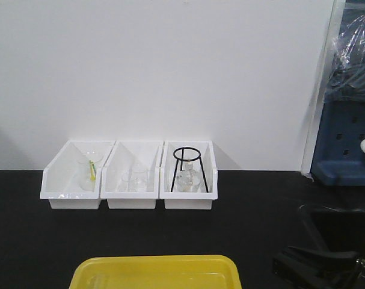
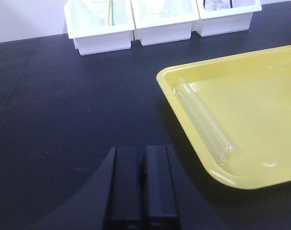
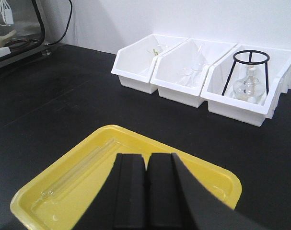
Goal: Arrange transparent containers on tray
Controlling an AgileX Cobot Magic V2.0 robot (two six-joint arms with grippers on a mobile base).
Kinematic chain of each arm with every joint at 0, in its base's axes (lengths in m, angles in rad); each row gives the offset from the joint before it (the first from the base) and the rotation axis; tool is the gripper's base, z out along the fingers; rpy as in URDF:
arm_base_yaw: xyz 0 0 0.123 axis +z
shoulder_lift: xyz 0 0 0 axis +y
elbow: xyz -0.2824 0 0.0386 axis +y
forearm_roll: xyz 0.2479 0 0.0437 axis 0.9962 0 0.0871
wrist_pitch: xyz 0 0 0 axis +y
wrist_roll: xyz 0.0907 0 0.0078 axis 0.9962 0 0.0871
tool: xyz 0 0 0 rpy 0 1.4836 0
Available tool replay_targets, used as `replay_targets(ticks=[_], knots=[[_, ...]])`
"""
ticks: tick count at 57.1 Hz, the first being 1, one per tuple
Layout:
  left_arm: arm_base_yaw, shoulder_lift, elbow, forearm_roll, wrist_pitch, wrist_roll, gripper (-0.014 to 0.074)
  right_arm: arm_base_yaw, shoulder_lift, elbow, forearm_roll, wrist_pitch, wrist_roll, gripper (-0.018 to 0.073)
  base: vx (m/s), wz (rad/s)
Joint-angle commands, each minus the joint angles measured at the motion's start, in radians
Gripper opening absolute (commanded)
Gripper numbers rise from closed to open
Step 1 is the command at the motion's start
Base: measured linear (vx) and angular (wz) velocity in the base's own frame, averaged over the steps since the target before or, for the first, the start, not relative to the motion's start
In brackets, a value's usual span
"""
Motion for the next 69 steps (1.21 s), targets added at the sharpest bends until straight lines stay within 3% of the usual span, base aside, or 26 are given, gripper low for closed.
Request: replay_targets(ticks=[1,17,24,26,30,37,39,40,41,45,50,54,57,69], knots=[[0.002,-0.023,0.031,-0.002,-0.078,-0.003,-0.0008,-0.003,-0.008,-0.03,-0.022,0.017,-0.009,-0.0013,0.0,0.0],[0.002,-0.023,0.031,-0.002,-0.078,-0.003,-0.0008,-0.003,-0.008,-0.03,0.009,0.013,-0.009,-0.0013,0.0,0.0],[0.002,-0.023,0.031,-0.002,-0.078,-0.003,-0.0008,-0.003,-0.008,-0.03,0.068,0.021,-0.07,-0.0013,0.0,0.0],[0.002,-0.023,0.031,-0.002,-0.078,-0.003,-0.0008,-0.003,-0.008,-0.03,0.141,0.034,-0.138,-0.0013,0.0,0.0],[0.002,-0.023,0.031,-0.002,-0.078,-0.003,-0.0008,-0.003,-0.008,-0.03,0.376,0.071,-0.333,-0.0013,0.0,0.0],[0.002,-0.023,0.031,-0.002,-0.078,-0.003,-0.0008,-0.003,-0.008,-0.03,0.972,0.213,-0.934,-0.0013,0.0,0.0],[0.002,-0.023,0.031,-0.002,-0.078,-0.003,-0.0008,-0.003,-0.008,-0.031,1.199,0.268,-1.142,-0.0013,0.0,0.0],[0.002,-0.023,0.031,-0.002,-0.078,-0.003,-0.0008,-0.003,-0.008,-0.03,1.235,0.276,-1.176,-0.0013,0.0,0.0],[0.002,-0.023,0.031,-0.002,-0.078,-0.003,-0.0008,-0.003,-0.008,-0.03,1.371,0.31,-1.308,-0.0013,0.0,0.0],[0.002,-0.023,0.031,-0.002,-0.078,-0.003,-0.0008,-0.003,-0.007,-0.03,1.649,0.382,-1.595,-0.0013,0.0,0.0],[0.002,-0.023,0.031,-0.002,-0.078,-0.003,-0.0008,-0.003,-0.007,-0.03,1.903,0.431,-1.875,-0.0013,0.0,0.0],[0.002,-0.023,0.031,-0.002,-0.078,-0.003,-0.0008,-0.003,-0.016,-0.025,2.009,0.43,-2.007,-0.0013,0.0,0.0],[0.002,-0.023,0.031,-0.002,-0.078,-0.003,-0.0008,-0.003,-0.046,-0.006,2.029,0.414,-2.043,-0.0013,0.0,0.0],[0.002,-0.023,0.031,-0.002,-0.078,-0.003,-0.0008,-0.023,-0.333,0.228,1.902,0.253,-1.964,-0.0013,0.0,0.0]])
